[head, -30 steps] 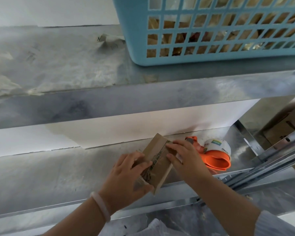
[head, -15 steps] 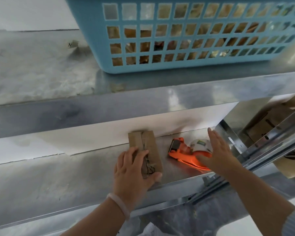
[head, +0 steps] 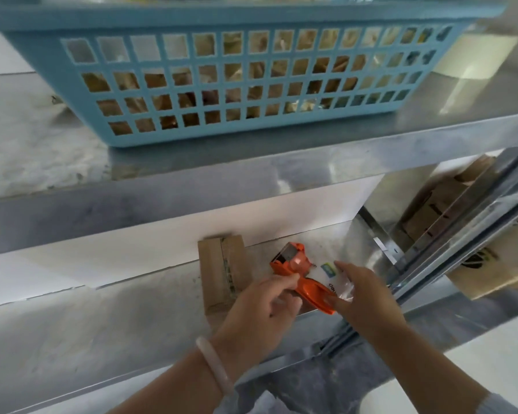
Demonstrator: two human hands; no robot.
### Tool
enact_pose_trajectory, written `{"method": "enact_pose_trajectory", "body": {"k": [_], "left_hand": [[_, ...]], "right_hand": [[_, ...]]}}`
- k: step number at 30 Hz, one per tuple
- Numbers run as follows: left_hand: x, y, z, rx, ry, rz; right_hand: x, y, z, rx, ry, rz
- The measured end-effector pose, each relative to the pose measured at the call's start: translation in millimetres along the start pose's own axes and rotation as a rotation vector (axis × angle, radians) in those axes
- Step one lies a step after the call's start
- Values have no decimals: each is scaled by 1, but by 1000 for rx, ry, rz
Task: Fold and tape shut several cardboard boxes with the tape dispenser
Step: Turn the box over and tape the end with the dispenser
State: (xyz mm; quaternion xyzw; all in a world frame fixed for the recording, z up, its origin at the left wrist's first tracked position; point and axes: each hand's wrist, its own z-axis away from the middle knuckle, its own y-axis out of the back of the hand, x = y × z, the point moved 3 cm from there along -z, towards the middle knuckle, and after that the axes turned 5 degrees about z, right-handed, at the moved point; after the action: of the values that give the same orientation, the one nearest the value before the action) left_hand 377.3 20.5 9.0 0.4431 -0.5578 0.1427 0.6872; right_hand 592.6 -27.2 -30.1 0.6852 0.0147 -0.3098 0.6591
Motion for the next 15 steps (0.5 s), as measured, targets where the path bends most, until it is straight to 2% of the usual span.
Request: {"method": "enact_pose_trajectory", "body": {"k": [2,5,8,10,15], "left_hand": [[0,-13,-6,-56,284,244],[0,-29,-15,44,602,712],[13,-43,-28,42,626,944],[19,-48,-33,51,608,1012],[17,-47,-38,119,570,993]], "right_hand": [[0,4,12,63,4,-34],[-5,15,28,261,115,29],[-18,20,42,520,352,91],[-24,20,48,597,473,87],[-29,16,55,576,570,38]]}}
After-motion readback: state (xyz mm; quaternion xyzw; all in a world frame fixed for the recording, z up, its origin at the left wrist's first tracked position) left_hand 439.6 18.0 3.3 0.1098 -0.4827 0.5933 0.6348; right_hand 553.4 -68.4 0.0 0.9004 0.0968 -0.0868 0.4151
